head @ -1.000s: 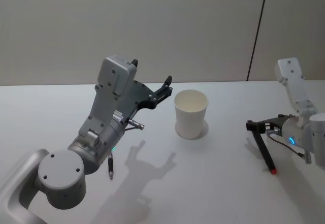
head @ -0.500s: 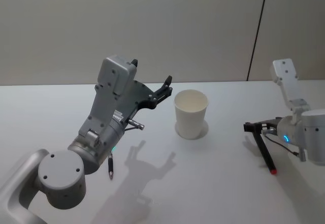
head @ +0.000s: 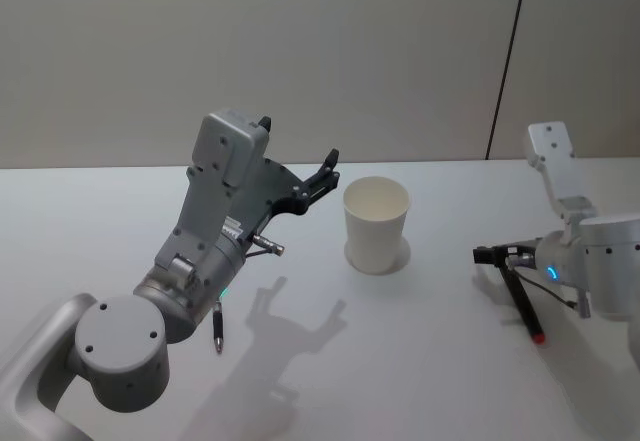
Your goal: Place the pen into the pen holder.
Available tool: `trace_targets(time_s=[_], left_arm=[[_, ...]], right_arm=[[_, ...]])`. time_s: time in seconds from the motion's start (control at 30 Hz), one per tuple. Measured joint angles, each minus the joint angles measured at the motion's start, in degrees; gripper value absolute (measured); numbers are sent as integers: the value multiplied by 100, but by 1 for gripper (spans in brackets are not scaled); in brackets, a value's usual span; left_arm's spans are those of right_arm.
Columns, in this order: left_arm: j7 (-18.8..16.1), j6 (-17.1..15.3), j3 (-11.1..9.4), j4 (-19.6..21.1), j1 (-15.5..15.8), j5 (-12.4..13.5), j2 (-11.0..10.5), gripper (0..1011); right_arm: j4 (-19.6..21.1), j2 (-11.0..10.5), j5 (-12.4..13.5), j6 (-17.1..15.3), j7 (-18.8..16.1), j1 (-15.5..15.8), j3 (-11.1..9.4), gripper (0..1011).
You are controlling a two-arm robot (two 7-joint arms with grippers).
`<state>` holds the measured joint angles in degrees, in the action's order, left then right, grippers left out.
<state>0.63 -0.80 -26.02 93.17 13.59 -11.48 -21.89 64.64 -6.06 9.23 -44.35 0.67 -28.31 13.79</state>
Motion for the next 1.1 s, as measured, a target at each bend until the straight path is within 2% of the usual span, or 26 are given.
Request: trace_targets(time_s=[0.17, 0.43, 0.8, 0.87, 0.97, 1.07, 1.1], left_arm=[[0, 0, 0, 0, 0, 0, 0, 1003], [0, 0, 0, 0, 0, 0, 0, 1003], [0, 0, 0, 0, 0, 0, 0, 1003], [0, 0, 0, 0, 0, 0, 0, 1003], [0, 0, 0, 0, 0, 0, 0, 1003], [0, 0, 0, 0, 0, 0, 0, 1003], [0, 0, 0, 0, 0, 0, 0, 1003]], right_arm=[[-126, 39, 7, 39, 17, -57, 0, 1000], [-290, 87, 12, 107, 29, -127, -9, 839], [-649, 163, -14, 202, 94, -261, -23, 463], [-704, 173, -21, 216, 106, -281, -25, 447], [-865, 200, -40, 267, 147, -339, -34, 302], [-954, 215, -51, 293, 163, -374, -39, 245], [-998, 224, -58, 317, 174, -394, -43, 183]])
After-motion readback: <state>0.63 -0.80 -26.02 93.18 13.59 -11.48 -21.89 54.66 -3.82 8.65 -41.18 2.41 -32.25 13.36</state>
